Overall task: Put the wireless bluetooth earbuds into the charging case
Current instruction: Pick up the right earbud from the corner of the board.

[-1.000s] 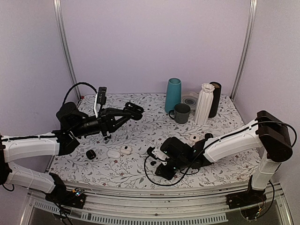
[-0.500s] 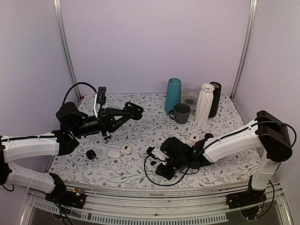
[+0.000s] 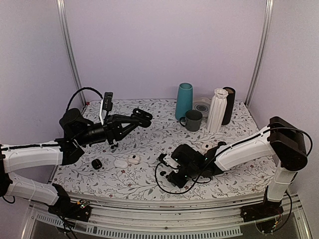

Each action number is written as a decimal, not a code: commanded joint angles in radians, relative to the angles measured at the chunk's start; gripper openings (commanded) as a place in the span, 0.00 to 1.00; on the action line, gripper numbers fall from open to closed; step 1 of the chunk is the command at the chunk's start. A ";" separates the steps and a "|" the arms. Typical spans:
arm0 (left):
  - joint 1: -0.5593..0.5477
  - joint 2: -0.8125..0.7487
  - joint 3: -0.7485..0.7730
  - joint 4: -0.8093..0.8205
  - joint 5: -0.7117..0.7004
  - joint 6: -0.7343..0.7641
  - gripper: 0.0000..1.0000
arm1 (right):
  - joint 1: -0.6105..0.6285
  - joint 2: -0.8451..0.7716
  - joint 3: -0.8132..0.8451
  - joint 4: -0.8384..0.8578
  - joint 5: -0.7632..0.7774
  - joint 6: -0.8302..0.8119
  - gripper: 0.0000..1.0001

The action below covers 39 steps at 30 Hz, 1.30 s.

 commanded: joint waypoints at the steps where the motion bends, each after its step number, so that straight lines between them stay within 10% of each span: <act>1: 0.015 -0.021 0.001 0.000 -0.002 0.016 0.00 | -0.011 0.021 0.000 0.006 0.005 -0.003 0.23; 22: 0.016 -0.011 0.010 -0.003 0.003 0.016 0.00 | -0.028 0.009 0.008 0.041 -0.021 0.034 0.26; 39: 0.016 0.014 0.009 0.003 0.005 0.009 0.00 | -0.037 -0.015 -0.003 0.068 -0.017 0.072 0.07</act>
